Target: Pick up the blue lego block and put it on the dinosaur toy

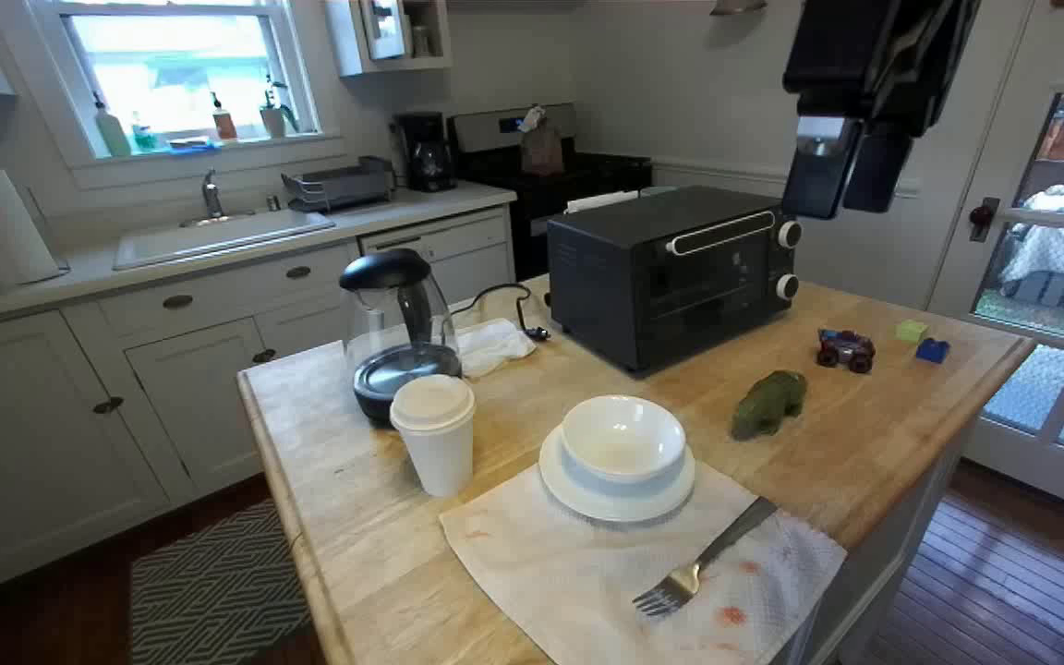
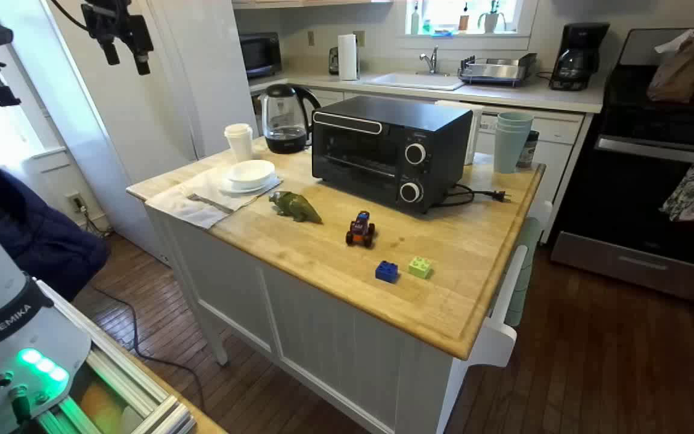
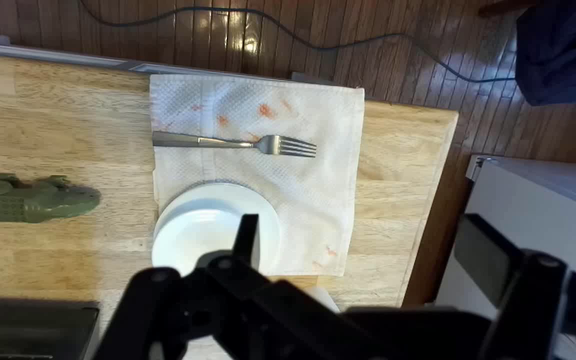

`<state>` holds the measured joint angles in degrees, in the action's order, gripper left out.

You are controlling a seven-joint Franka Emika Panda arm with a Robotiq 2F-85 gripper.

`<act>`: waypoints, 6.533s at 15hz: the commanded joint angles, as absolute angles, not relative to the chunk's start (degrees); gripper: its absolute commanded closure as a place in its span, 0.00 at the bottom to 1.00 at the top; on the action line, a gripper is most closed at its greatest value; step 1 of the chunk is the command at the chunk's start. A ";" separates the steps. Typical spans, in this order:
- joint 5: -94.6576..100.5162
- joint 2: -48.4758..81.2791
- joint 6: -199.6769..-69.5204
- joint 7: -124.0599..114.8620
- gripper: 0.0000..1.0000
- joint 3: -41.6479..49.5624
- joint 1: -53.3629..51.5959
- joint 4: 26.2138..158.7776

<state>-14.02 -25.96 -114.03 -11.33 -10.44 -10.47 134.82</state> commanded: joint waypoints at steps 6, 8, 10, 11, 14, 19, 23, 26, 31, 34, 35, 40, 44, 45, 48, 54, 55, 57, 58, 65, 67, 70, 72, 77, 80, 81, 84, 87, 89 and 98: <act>-14.08 -25.97 -113.85 -11.26 0.00 -10.62 -10.24 134.69; -14.08 -25.97 -113.85 -11.26 0.00 -10.62 -10.24 134.69; -14.08 -25.97 -113.85 -11.26 0.00 -10.62 -10.24 134.69; -14.08 -25.97 -113.85 -11.26 0.00 -10.62 -10.24 134.69; -12.75 -30.37 -116.65 -18.40 0.00 -9.69 -6.34 138.65; -11.11 -38.14 -116.95 -23.71 0.00 -6.93 0.66 145.27; -8.31 -42.01 -118.54 -26.88 0.00 -4.71 7.86 150.32; -9.10 -40.26 -117.00 -24.84 0.00 -4.40 7.60 148.60; -9.08 -40.73 -117.41 -25.41 0.00 -4.43 7.88 149.31; -7.32 -40.77 -119.49 -29.64 0.00 -3.58 12.38 149.94; -7.15 -40.53 -118.43 -29.37 0.00 -1.46 13.79 149.59; -4.54 -37.37 -119.81 -30.90 0.00 5.46 23.68 147.55; -4.96 -31.83 -121.59 -32.20 0.00 9.31 28.26 145.69; -5.25 -30.43 -122.90 -31.20 0.00 10.31 28.46 145.41; -5.11 -32.02 -122.39 -30.34 0.00 10.77 28.11 146.78; -5.75 -27.88 -123.46 -31.87 0.00 11.49 28.60 144.32; -5.21 -25.82 -123.83 -32.78 0.00 11.81 29.26 143.02; -5.78 -21.47 -124.60 -33.22 0.00 14.17 29.79 139.86; -6.15 -19.31 -125.46 -33.58 0.00 15.21 29.93 138.65; -11.12 -3.19 -131.95 -37.95 0.00 20.67 28.25 130.28; -13.76 0.98 -132.75 -37.89 0.00 21.45 27.54 128.37; -16.68 6.16 -132.73 -37.01 0.00 22.02 26.80 126.00; -17.16 9.13 -131.08 -36.40 0.00 22.38 26.68 124.31; -17.14 15.38 -130.44 -35.34 0.00 22.58 26.58 122.33; -16.00 14.84 -131.57 -35.75 0.00 23.08 26.05 123.86; -16.06 15.56 -131.56 -35.62 0.00 23.07 26.05 123.59; -16.11 16.11 -131.55 -35.56 0.00 23.06 26.06 123.10; -16.13 16.12 -131.54 -35.55 0.00 23.07 26.07 122.98; -16.13 16.11 -131.54 -35.55 0.00 23.07 26.07 122.96; -17.32 16.81 -136.52 -28.74 0.00 21.93 25.91 124.88</act>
